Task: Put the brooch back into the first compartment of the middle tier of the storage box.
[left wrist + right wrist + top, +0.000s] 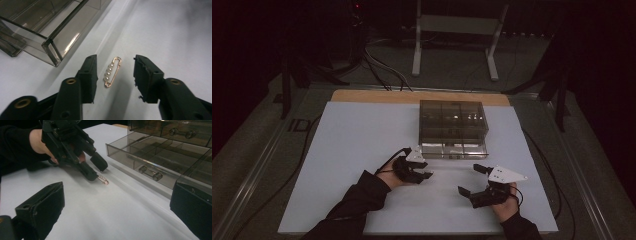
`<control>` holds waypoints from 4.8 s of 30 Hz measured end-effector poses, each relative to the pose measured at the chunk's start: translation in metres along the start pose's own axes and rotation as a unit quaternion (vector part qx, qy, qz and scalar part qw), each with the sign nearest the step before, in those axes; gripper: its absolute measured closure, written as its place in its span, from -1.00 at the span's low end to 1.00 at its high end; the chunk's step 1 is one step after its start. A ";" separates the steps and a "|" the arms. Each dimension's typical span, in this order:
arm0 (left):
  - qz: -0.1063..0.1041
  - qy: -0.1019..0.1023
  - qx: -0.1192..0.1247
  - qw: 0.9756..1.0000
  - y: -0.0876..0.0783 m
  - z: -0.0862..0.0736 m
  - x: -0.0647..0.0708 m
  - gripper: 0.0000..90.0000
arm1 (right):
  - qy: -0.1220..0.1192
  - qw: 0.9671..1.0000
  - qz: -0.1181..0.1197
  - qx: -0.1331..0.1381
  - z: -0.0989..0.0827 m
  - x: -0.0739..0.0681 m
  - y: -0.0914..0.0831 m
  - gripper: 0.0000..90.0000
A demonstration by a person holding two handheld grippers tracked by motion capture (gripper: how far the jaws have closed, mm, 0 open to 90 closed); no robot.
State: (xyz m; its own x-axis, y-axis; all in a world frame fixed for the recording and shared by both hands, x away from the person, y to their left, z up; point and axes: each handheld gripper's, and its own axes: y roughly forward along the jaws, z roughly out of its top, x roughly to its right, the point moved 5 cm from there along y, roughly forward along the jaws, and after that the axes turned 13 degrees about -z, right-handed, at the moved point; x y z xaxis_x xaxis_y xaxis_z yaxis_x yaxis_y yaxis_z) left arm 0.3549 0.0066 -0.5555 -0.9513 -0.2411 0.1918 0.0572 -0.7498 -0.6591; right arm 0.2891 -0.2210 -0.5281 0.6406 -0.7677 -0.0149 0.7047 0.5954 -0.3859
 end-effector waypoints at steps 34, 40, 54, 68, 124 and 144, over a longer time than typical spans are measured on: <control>-0.011 -0.009 -0.015 1.000 0.012 0.002 -0.002 0.90 | 0.000 1.000 0.002 -0.003 0.000 -0.001 0.002 -1.00; 0.003 -0.004 -0.015 1.000 0.012 0.004 -0.001 0.93 | 0.000 1.000 0.002 -0.003 0.000 -0.001 0.002 -1.00; 0.002 -0.008 -0.002 1.000 0.000 0.009 0.003 0.94 | 0.002 1.000 0.001 -0.001 0.000 0.000 0.001 -1.00; 0.007 0.004 0.004 1.000 -0.023 0.016 0.013 0.94 | -0.002 1.000 -0.001 0.005 0.002 0.000 -0.001 -1.00; 0.016 0.013 0.025 0.999 -0.062 0.078 -0.005 0.93 | 0.000 1.000 0.003 0.009 0.003 -0.001 -0.001 -1.00; 0.017 -0.011 0.030 0.999 -0.044 0.082 -0.026 0.93 | 0.002 1.000 0.005 0.010 0.004 -0.001 -0.002 -1.00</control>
State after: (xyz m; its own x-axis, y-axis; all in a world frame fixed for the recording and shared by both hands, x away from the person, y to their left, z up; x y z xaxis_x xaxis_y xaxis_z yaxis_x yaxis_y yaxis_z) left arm 0.4017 -0.0043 -0.4718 -0.9419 -0.2792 0.1866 0.1073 -0.7767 -0.6207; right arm 0.2883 -0.2207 -0.5241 0.6472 -0.7620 -0.0225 0.7039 0.6086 -0.3663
